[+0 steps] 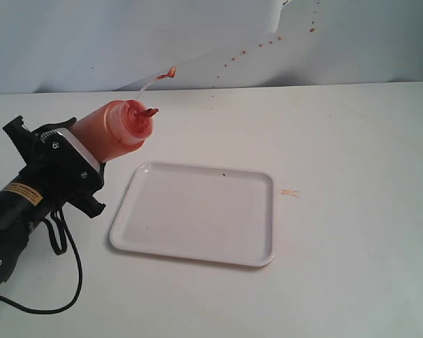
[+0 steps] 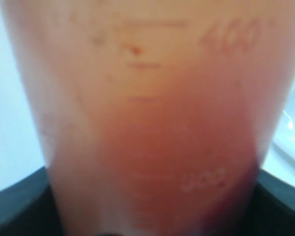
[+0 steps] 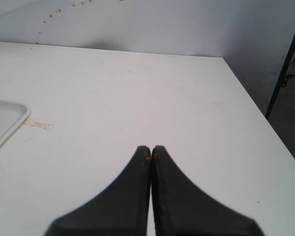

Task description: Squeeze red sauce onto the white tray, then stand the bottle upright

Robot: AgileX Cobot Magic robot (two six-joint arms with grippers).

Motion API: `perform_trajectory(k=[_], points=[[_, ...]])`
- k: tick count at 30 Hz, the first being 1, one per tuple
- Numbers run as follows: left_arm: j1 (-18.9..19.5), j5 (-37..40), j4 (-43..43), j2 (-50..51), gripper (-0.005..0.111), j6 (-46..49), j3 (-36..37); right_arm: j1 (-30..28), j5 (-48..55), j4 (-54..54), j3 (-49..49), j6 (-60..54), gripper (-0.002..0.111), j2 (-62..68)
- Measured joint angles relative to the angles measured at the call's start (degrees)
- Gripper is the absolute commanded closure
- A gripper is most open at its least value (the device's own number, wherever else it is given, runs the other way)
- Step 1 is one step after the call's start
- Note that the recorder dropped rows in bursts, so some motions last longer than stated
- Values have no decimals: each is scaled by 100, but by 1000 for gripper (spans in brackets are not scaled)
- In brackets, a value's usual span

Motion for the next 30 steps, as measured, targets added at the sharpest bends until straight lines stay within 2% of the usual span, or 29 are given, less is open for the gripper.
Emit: perform_trajectory(k=[12,14,19,22,24,30], points=[[0,0,0,0,107,0,0,0,-54,-72,0,-89,108,0],[0,0,0,0,107,0,0,0,-259,210,0,-89,108,0],[0,-11,0,0,107,0,0,0,-1736,2729,0,-110,108,0],[0,-38,0,0,107,0,0,0,-2306,4441,0,-98,108,0],[0,-48,0,0,107,0,0,0,-2442,5172,0,-89,108,0],[0,-48,142,0,107,11,0,0,-2118,5777,-247,-89,108,-3]])
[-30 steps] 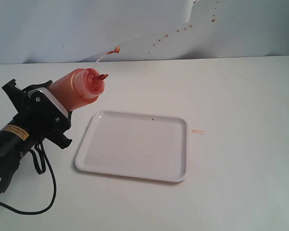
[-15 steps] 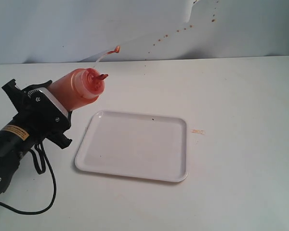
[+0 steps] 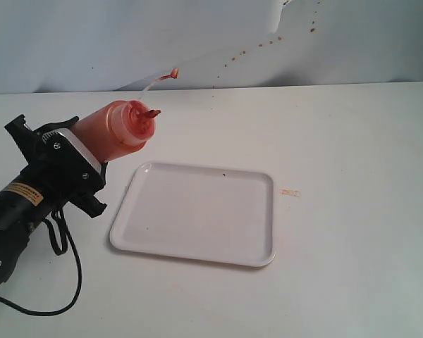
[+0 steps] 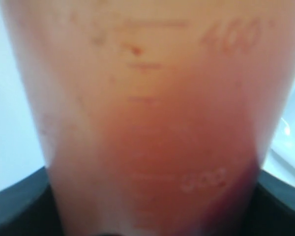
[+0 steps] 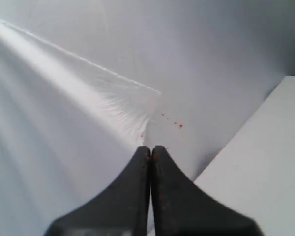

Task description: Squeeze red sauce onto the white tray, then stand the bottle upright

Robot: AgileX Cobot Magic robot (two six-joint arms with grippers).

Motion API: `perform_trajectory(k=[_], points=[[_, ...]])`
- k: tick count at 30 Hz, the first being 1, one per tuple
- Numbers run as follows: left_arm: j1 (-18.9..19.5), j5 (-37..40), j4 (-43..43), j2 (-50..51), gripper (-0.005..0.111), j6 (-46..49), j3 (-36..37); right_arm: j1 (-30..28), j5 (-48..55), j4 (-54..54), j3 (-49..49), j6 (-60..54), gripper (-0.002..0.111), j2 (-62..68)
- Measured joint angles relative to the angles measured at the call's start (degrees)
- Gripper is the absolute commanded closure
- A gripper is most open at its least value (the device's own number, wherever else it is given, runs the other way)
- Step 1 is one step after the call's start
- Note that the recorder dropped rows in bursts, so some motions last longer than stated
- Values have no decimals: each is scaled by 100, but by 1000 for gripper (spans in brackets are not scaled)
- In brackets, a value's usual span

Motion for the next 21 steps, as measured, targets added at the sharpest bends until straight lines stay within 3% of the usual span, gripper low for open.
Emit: perform_trajectory(k=[12,21], points=[[0,-62,129,0,107,312,0,0,870,-73,-2352,-677,108,308],[0,-135,129,0,107,1076,0,0,2082,-82,-3184,-1772,108,2921]])
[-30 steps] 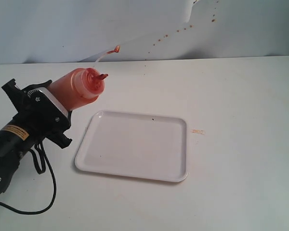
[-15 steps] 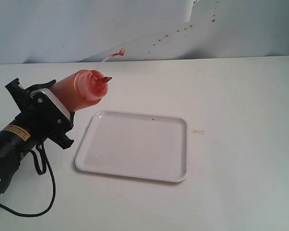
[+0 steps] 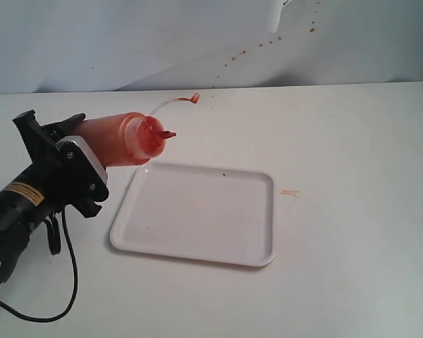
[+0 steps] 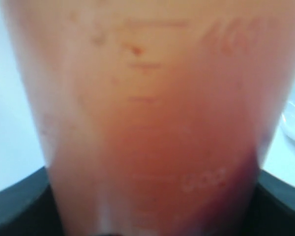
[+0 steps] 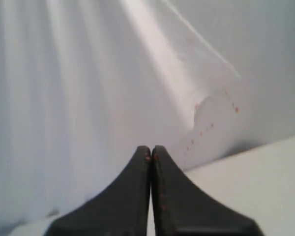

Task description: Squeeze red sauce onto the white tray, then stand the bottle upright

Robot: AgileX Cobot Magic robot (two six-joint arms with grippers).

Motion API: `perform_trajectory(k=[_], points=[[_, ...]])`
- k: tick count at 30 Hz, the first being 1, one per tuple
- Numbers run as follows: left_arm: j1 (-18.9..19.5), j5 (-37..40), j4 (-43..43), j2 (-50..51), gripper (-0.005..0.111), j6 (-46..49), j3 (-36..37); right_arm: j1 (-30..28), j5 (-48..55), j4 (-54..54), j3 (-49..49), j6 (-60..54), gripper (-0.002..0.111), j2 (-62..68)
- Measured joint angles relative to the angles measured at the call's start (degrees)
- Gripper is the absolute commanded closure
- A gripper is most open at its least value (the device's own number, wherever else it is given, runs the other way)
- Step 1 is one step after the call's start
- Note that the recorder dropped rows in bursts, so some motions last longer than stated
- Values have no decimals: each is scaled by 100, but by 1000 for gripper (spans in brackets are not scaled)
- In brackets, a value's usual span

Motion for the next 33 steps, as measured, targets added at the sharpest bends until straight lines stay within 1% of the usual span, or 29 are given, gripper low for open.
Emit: perform_trajectory(k=[5,8,11,14,19,22,23,26,31,33], points=[[0,-129,0,0,107,274,0,0,447,0,-424,-227,108,1883],[0,-129,0,0,107,513,0,0,653,0,-778,-477,108,2760],[0,-129,0,0,107,790,-115,0,1002,133,-1240,-1024,108,3641],[0,-129,0,0,107,1128,-298,0,1645,616,-1781,-1925,108,4393],[0,-129,0,0,107,1742,-673,0,2742,1543,-2635,-3311,108,5325],[0,-169,0,0,107,2182,-861,0,3465,1721,-3126,-4026,108,5804],[0,-183,0,0,107,2385,-914,0,3852,1749,-3357,-4386,108,5993],[0,-208,0,0,107,2883,-1020,31,4528,1897,-3900,-4851,108,6371],[0,-220,0,0,107,3386,-1135,307,4630,1970,-4510,-5058,108,6822],[0,-220,0,0,107,3586,-1135,499,4520,1940,-4652,-5272,104,7015]])
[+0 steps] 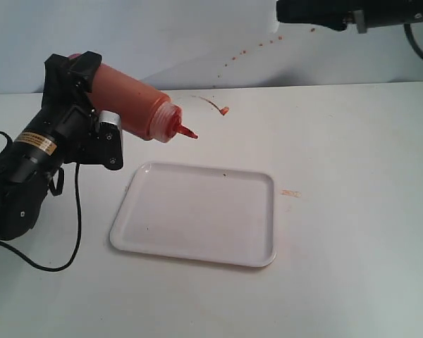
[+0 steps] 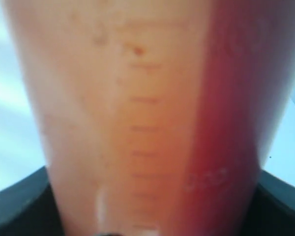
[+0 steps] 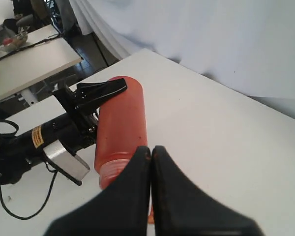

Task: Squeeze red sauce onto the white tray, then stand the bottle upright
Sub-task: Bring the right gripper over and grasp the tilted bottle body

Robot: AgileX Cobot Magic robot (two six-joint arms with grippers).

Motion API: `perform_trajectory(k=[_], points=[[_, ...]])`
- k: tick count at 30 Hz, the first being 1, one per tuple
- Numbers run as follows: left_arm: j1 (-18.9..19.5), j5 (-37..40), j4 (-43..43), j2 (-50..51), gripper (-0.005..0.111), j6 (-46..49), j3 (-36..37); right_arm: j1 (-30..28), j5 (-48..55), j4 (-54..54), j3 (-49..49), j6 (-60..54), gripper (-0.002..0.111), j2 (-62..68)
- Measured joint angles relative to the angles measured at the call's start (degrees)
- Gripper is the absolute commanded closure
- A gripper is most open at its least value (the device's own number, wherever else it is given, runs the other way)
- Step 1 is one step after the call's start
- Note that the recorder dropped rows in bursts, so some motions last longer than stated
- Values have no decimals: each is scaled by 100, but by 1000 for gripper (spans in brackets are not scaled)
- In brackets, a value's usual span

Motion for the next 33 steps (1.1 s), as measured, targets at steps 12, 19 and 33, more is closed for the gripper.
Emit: perform_trajectory(k=[12,19,33], points=[[0,0,38,0,107,474,0,1264,-1103,-738,-345,-516,24,710],[0,0,147,0,107,1043,0,1682,-1378,-797,-345,-516,24,916],[0,0,553,0,107,1197,0,2432,-2775,-812,-345,-901,30,1183]])
